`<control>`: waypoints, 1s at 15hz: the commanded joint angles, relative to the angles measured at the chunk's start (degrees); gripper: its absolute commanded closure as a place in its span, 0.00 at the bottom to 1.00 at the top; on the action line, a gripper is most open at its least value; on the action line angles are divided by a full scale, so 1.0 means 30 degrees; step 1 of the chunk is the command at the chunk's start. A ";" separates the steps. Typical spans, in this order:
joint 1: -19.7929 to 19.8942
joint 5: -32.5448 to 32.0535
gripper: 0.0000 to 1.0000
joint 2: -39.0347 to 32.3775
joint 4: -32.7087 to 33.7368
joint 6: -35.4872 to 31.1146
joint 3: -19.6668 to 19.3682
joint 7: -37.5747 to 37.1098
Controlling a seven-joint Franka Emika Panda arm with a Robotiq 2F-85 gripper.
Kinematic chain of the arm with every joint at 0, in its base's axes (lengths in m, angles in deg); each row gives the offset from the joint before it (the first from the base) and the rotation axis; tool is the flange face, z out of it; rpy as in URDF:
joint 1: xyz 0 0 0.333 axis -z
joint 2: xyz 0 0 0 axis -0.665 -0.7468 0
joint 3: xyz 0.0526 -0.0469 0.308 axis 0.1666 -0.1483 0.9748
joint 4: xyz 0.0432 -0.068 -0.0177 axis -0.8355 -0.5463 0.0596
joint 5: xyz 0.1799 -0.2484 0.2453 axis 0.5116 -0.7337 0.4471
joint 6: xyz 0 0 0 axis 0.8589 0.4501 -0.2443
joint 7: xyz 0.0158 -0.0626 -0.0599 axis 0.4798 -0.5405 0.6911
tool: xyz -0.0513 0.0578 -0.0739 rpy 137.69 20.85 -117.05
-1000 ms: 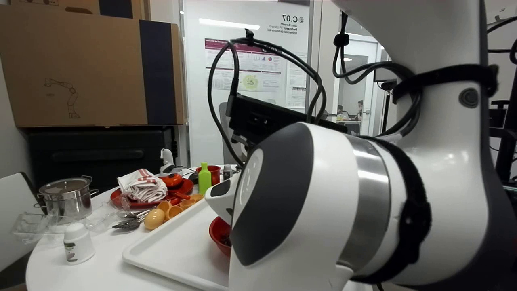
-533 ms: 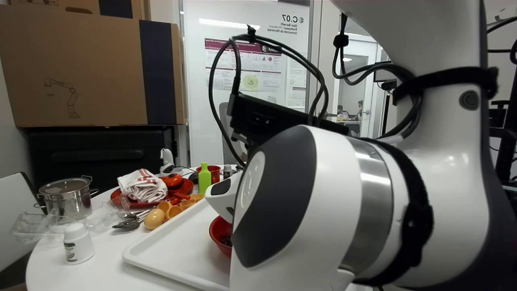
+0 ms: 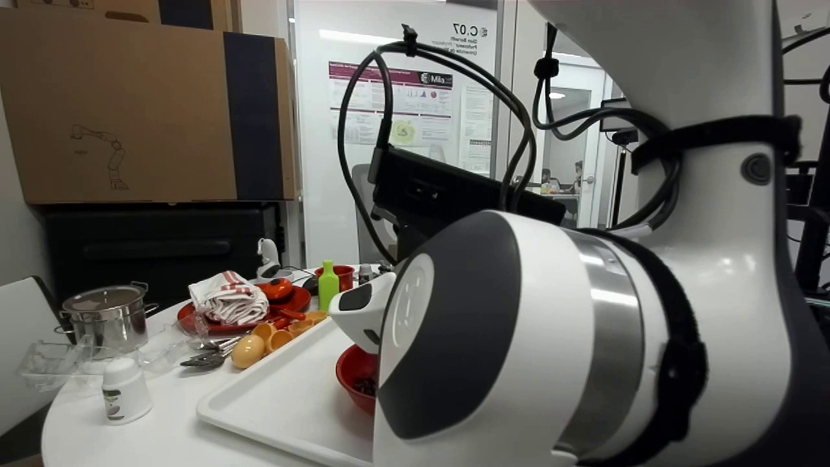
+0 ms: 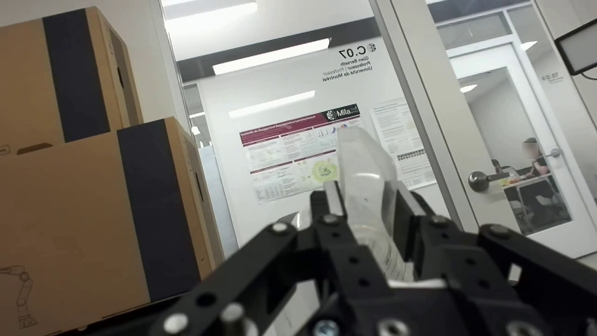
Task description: Empty the jug into the red bowl
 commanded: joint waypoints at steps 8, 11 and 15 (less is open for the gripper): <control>-0.0216 -0.0877 0.93 -0.0638 0.0354 0.1614 -0.0249 -0.0545; -0.0119 -0.1010 0.93 -0.0615 0.0469 0.1780 -0.0294 -0.0632; -0.0157 -0.1450 0.93 -0.0617 0.0517 0.1998 -0.0505 -0.0524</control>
